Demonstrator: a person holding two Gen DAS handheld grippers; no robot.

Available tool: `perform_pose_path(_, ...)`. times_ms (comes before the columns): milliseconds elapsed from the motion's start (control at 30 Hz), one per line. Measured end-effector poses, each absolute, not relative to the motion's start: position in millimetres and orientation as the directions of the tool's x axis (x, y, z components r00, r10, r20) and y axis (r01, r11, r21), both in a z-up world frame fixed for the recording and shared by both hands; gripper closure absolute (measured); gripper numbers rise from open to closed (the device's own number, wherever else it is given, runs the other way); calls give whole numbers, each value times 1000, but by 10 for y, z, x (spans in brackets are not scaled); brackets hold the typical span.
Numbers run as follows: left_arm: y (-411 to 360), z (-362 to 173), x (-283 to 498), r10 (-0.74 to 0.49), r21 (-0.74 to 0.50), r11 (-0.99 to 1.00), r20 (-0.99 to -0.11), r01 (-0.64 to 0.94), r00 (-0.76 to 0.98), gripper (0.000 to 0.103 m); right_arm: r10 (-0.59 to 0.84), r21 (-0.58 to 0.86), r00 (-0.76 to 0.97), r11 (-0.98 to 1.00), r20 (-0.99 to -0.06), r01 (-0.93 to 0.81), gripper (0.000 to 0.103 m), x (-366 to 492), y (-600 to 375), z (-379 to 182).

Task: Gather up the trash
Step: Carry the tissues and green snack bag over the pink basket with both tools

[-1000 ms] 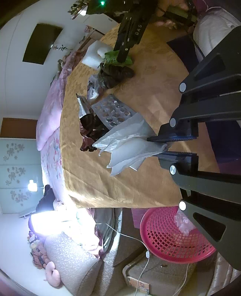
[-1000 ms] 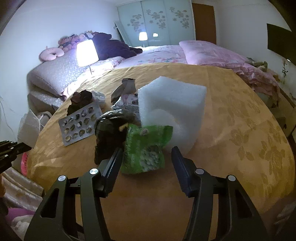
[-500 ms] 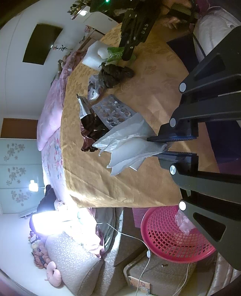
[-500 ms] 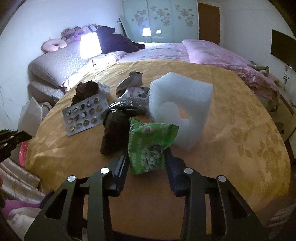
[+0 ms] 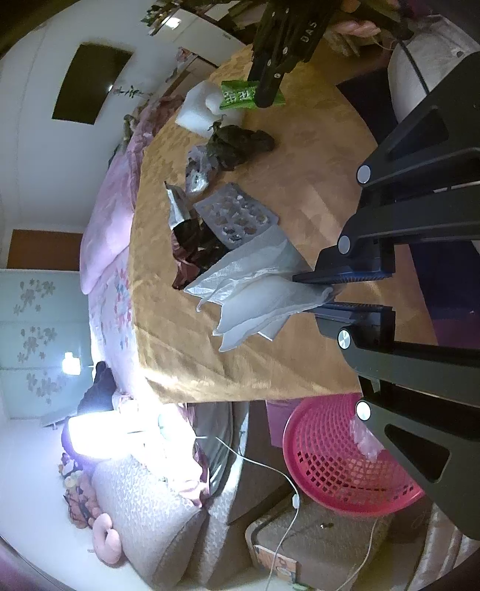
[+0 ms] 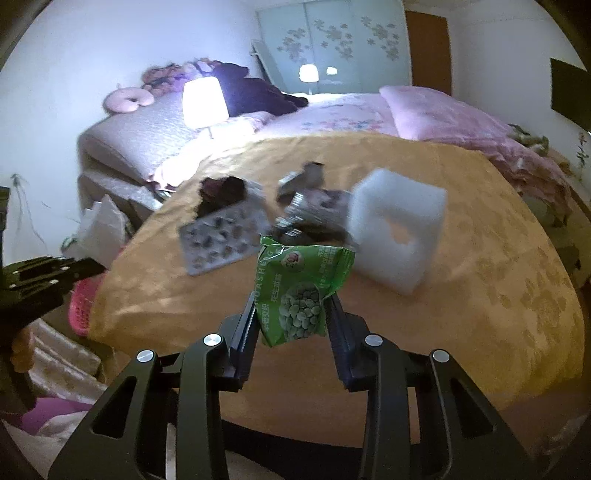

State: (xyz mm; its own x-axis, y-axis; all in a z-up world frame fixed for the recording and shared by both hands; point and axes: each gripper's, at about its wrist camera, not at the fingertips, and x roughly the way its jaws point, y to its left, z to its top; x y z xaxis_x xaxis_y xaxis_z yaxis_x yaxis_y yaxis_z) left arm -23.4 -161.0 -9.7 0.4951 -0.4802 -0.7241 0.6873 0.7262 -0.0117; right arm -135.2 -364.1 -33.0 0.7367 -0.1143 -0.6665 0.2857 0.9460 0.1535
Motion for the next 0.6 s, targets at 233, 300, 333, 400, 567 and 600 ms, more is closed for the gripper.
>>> perform_pose_path(233,-1492,-51,-240,-454,11,750,-719,662,526,95,-69,168,761,959,-645,229,68,-1186,-3478,-240)
perform_pose_path(300,-1426,-38,-222,-441,21,762,-716,648,541,95,-54,169,766,963,-641,209,68,-1117,-3420,-219)
perform_pose_path(333,-1380,-28,-208,-433,22,770,-715,637,549,95,-48,170,767,965,-639,201,68,-1094,-3384,-216)
perform_pose_path(400,-1295,-12,-172,-415,27,787,-715,616,562,95,-34,172,771,968,-636,184,68,-1034,-3326,-204)
perform_pose_path(567,-1022,-14,-70,-353,31,841,-724,540,592,95,10,173,781,977,-625,126,68,-854,-3117,-154)
perform_pose_path(600,-942,-20,-40,-331,35,858,-725,512,604,95,21,172,782,979,-622,111,68,-805,-3060,-139)
